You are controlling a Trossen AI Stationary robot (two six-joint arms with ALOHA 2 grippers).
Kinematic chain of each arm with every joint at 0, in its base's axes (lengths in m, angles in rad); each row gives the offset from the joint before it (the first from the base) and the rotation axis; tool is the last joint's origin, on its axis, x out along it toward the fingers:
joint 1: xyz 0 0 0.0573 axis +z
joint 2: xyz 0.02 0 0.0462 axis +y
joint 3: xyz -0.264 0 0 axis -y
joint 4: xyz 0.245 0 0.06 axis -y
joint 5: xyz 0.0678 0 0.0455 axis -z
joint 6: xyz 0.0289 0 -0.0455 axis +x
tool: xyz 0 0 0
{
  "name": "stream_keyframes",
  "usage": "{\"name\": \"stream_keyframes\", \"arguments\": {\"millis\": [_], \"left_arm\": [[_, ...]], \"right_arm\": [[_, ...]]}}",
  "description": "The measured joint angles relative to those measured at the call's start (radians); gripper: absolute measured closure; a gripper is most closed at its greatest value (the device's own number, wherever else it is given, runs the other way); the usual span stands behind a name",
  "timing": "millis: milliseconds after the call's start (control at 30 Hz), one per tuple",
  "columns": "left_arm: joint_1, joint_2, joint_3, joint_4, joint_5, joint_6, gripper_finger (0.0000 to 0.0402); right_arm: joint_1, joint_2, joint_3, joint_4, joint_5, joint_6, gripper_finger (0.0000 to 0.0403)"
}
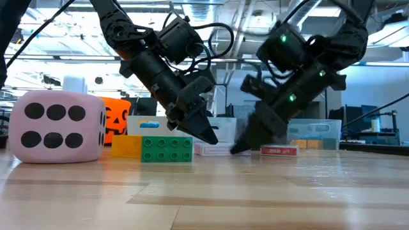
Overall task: Pick & Place Toys
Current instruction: Put the pink deck of cards into the left transparent bin
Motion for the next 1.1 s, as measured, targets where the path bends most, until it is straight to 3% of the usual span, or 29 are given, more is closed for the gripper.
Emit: {"name": "stream_keyframes", "arguments": {"millis": [400, 1100], "left_arm": [[-0.001, -0.001, 0.0, -0.013, 0.001, 0.001, 0.0401], [0.002, -0.001, -0.002, -0.019, 0.045, 0.034, 0.0401]], "right_arm": [[0.007, -0.001, 0.002, -0.024, -0.065, -0.042, 0.0006], [0.133, -0.001, 0.0, -0.028, -0.209, 0.022, 0.001]]}}
